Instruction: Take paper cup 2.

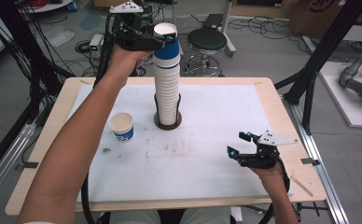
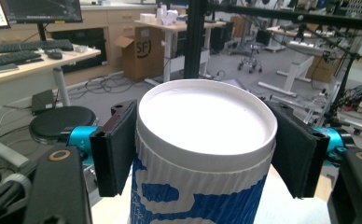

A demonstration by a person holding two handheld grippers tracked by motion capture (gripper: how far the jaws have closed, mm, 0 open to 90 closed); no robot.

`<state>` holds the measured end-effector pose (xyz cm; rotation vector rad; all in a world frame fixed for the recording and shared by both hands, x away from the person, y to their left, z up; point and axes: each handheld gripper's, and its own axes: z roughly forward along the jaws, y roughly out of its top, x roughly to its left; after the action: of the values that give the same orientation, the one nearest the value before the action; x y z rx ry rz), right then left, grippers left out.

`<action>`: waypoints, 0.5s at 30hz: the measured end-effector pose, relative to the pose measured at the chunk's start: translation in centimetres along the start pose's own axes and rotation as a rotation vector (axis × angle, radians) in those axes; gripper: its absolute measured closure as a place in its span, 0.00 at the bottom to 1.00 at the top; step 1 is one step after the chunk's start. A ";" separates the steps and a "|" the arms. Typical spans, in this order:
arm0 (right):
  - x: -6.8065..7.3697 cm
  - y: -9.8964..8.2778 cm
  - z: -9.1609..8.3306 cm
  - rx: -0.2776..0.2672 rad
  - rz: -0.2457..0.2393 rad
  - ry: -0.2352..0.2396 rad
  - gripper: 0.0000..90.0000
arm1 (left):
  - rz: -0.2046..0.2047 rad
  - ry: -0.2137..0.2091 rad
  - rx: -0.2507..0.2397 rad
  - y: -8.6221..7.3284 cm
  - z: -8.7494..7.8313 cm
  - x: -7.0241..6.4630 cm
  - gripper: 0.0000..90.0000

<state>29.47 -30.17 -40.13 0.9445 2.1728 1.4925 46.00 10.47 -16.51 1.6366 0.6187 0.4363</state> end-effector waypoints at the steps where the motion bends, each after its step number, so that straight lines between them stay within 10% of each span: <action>1: 0.0 0.0 0.0 -0.001 -0.003 0.001 0.23 | 0.002 -0.002 0.001 0.2 -0.1 -0.1 0.33; 15: 0.1 0.0 0.0 -0.003 0.002 0.007 0.23 | 0.012 0.001 -0.082 3.4 -3.1 -0.6 0.33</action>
<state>29.37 -30.05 -40.12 0.9420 2.1750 1.5018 44.18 12.22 -12.62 1.5627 0.5850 0.4651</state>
